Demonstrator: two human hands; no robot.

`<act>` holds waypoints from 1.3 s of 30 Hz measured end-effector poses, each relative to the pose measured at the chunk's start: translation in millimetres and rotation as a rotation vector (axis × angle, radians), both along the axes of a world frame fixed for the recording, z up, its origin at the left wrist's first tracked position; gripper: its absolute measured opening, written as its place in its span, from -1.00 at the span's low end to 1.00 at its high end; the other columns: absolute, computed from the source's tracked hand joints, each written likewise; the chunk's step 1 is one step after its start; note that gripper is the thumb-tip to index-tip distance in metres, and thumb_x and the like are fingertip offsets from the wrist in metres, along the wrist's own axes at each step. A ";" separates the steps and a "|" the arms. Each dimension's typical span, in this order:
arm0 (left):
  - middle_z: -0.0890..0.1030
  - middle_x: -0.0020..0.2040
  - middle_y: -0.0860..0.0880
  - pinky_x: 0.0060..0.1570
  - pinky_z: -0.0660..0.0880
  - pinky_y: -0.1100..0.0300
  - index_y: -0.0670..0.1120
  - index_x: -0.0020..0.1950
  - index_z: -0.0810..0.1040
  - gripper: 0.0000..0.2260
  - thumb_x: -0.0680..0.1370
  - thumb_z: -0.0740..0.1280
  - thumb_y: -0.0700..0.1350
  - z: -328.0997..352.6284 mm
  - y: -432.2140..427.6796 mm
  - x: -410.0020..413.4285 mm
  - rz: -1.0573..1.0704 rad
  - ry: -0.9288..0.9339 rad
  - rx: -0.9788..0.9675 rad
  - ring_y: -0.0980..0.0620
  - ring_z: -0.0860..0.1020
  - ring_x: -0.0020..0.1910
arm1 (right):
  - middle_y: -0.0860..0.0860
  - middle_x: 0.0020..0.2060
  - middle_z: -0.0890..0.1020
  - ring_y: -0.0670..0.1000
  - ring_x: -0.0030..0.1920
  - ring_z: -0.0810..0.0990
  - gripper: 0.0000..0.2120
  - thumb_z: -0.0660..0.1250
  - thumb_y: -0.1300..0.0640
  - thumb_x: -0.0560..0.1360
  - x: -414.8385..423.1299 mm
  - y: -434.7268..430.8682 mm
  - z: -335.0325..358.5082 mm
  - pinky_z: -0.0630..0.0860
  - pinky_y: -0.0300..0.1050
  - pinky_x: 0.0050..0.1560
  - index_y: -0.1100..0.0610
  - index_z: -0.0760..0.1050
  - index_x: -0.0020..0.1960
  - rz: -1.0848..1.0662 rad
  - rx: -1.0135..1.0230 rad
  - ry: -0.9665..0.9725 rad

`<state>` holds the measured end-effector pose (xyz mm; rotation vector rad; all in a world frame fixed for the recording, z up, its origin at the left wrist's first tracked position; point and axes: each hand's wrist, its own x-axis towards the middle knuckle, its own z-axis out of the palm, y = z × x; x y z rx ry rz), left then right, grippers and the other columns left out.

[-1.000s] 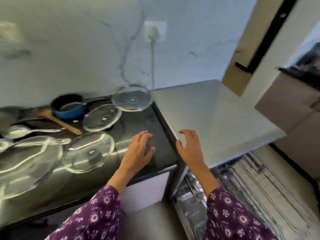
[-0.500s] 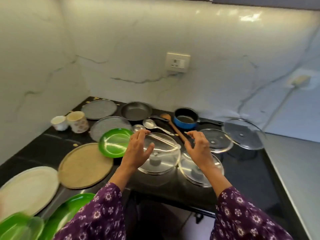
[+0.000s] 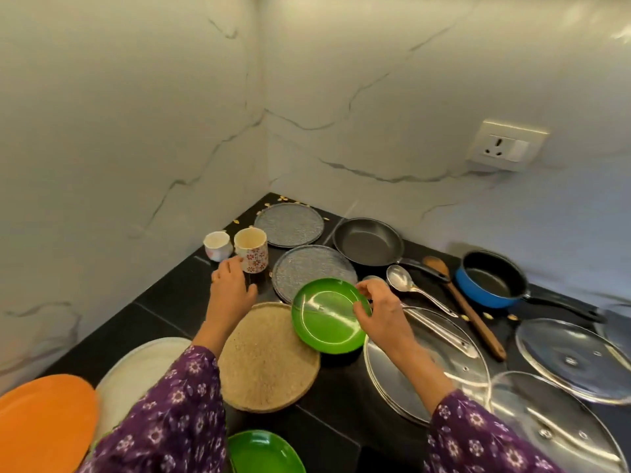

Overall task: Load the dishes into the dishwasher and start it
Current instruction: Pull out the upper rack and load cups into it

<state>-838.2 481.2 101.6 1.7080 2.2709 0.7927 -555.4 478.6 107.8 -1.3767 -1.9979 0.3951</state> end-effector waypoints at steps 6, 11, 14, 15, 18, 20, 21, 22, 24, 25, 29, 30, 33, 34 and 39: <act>0.13 0.47 -0.23 0.35 0.26 -0.19 -0.13 0.52 0.04 -0.25 0.48 0.42 -0.12 -23.5 69.4 -62.2 0.119 0.002 -0.158 -0.31 0.19 0.40 | -0.06 -0.07 0.50 -0.09 -0.03 0.49 -0.77 0.34 0.23 0.44 -28.6 28.2 -24.8 0.40 -0.27 0.05 0.15 0.48 0.09 0.039 -0.031 -0.027; 0.09 0.49 -0.23 0.35 0.20 -0.24 -0.08 0.53 0.04 -0.24 0.48 0.43 -0.02 -42.2 122.2 -95.9 0.115 0.029 -0.215 -0.34 0.15 0.41 | -0.10 -0.06 0.51 -0.13 -0.01 0.48 -0.77 0.34 0.23 0.43 -39.0 43.7 -42.7 0.41 -0.28 0.04 0.13 0.48 0.08 0.054 -0.048 -0.032; 0.16 0.46 -0.24 0.33 0.23 -0.23 -0.07 0.52 0.10 -0.23 0.45 0.45 0.01 -49.4 143.9 -108.6 0.093 0.051 -0.225 -0.36 0.19 0.38 | -0.13 -0.06 0.50 -0.17 0.00 0.47 -0.78 0.33 0.20 0.44 -40.2 46.7 -48.9 0.43 -0.27 0.05 0.08 0.47 0.08 0.057 -0.079 -0.028; 0.20 0.45 -0.24 0.31 0.24 -0.23 -0.07 0.52 0.12 -0.24 0.45 0.45 0.02 -51.5 149.4 -112.5 0.087 0.056 -0.230 -0.36 0.21 0.37 | -0.13 -0.05 0.50 -0.17 0.01 0.47 -0.78 0.32 0.19 0.45 -40.3 46.9 -49.9 0.44 -0.26 0.05 0.08 0.46 0.09 0.062 -0.087 -0.035; 0.31 0.38 -0.25 0.29 0.28 -0.20 -0.07 0.50 0.19 -0.29 0.45 0.44 0.04 -56.6 158.8 -120.4 0.068 0.081 -0.251 -0.33 0.30 0.32 | -0.13 -0.04 0.49 -0.18 0.02 0.47 -0.76 0.32 0.18 0.46 -40.4 48.0 -48.7 0.44 -0.27 0.06 0.08 0.46 0.12 0.071 -0.102 -0.030; 0.33 0.35 -0.25 0.27 0.33 -0.20 -0.08 0.48 0.24 -0.33 0.46 0.44 0.01 -56.7 161.0 -123.3 0.069 0.068 -0.252 -0.33 0.34 0.29 | -0.13 -0.04 0.50 -0.19 0.02 0.47 -0.76 0.33 0.19 0.46 -40.4 48.0 -47.1 0.44 -0.29 0.06 0.09 0.47 0.12 0.069 -0.103 -0.023; 0.33 0.34 -0.24 0.25 0.36 -0.21 -0.08 0.48 0.26 -0.36 0.47 0.44 -0.01 -55.5 161.1 -124.4 0.072 0.059 -0.246 -0.33 0.35 0.27 | -0.13 -0.04 0.50 -0.19 0.01 0.47 -0.76 0.33 0.20 0.46 -40.2 47.3 -46.4 0.44 -0.29 0.05 0.09 0.47 0.12 0.069 -0.101 -0.024; 0.34 0.32 -0.24 0.23 0.39 -0.20 -0.10 0.46 0.28 -0.38 0.47 0.44 -0.04 -54.2 160.5 -125.1 0.075 0.055 -0.242 -0.33 0.37 0.25 | -0.13 -0.04 0.50 -0.19 0.01 0.47 -0.77 0.33 0.19 0.46 -40.0 46.7 -46.2 0.45 -0.28 0.04 0.09 0.47 0.12 0.069 -0.099 -0.025; 0.36 0.28 -0.25 0.21 0.42 -0.18 -0.13 0.44 0.31 -0.39 0.45 0.45 -0.06 -51.7 157.8 -125.6 0.075 0.053 -0.237 -0.31 0.40 0.22 | -0.11 -0.05 0.50 -0.17 0.00 0.47 -0.78 0.32 0.18 0.46 -39.7 44.8 -45.9 0.46 -0.25 0.03 0.10 0.47 0.11 0.072 -0.095 -0.030; 0.37 0.27 -0.26 0.20 0.43 -0.17 -0.15 0.43 0.32 -0.40 0.45 0.46 -0.06 -50.5 154.8 -124.7 0.075 0.051 -0.235 -0.31 0.41 0.22 | -0.11 -0.05 0.50 -0.17 0.00 0.47 -0.78 0.32 0.18 0.46 -39.6 43.3 -45.5 0.47 -0.24 0.02 0.10 0.47 0.10 0.072 -0.094 -0.030; 0.38 0.26 -0.28 0.16 0.43 -0.16 -0.18 0.39 0.35 -0.45 0.48 0.42 -0.03 -40.6 133.4 -122.6 0.150 -0.012 -0.171 -0.31 0.41 0.20 | -0.10 -0.05 0.51 -0.17 -0.01 0.48 -0.79 0.32 0.20 0.45 -41.1 36.2 -39.5 0.48 -0.22 0.01 0.10 0.47 0.09 0.061 -0.087 -0.002; 0.38 0.26 -0.29 0.16 0.42 -0.15 -0.19 0.39 0.36 -0.46 0.48 0.42 -0.02 -34.3 126.4 -122.3 0.177 -0.054 -0.151 -0.32 0.42 0.19 | -0.10 -0.06 0.51 -0.16 -0.01 0.48 -0.79 0.33 0.21 0.45 -41.2 33.9 -36.8 0.48 -0.21 0.01 0.10 0.47 0.08 0.063 -0.084 0.005; 0.42 0.23 -0.32 0.12 0.41 -0.12 -0.23 0.35 0.40 -0.49 0.48 0.40 -0.04 -7.1 103.7 -120.1 0.207 -0.126 -0.072 -0.32 0.44 0.16 | -0.09 -0.06 0.52 -0.15 -0.03 0.48 -0.78 0.33 0.22 0.44 -39.6 25.8 -25.4 0.48 -0.21 0.01 0.11 0.48 0.09 0.075 -0.068 0.025; 0.42 0.22 -0.32 0.11 0.41 -0.11 -0.23 0.35 0.40 -0.49 0.48 0.40 -0.04 4.7 95.0 -116.9 0.209 -0.133 -0.045 -0.31 0.44 0.15 | -0.09 -0.06 0.52 -0.16 -0.03 0.48 -0.78 0.33 0.22 0.44 -37.8 21.7 -20.2 0.48 -0.21 0.01 0.11 0.48 0.09 0.075 -0.062 0.034; 0.44 0.22 -0.26 0.08 0.41 -0.04 -0.14 0.38 0.39 -0.48 0.48 0.40 0.01 61.6 60.0 -73.4 0.133 -0.158 0.136 -0.22 0.44 0.17 | -0.11 -0.07 0.50 -0.16 -0.04 0.46 -0.75 0.34 0.22 0.44 -16.9 -1.6 6.3 0.44 -0.26 -0.01 0.11 0.49 0.11 0.046 0.001 0.063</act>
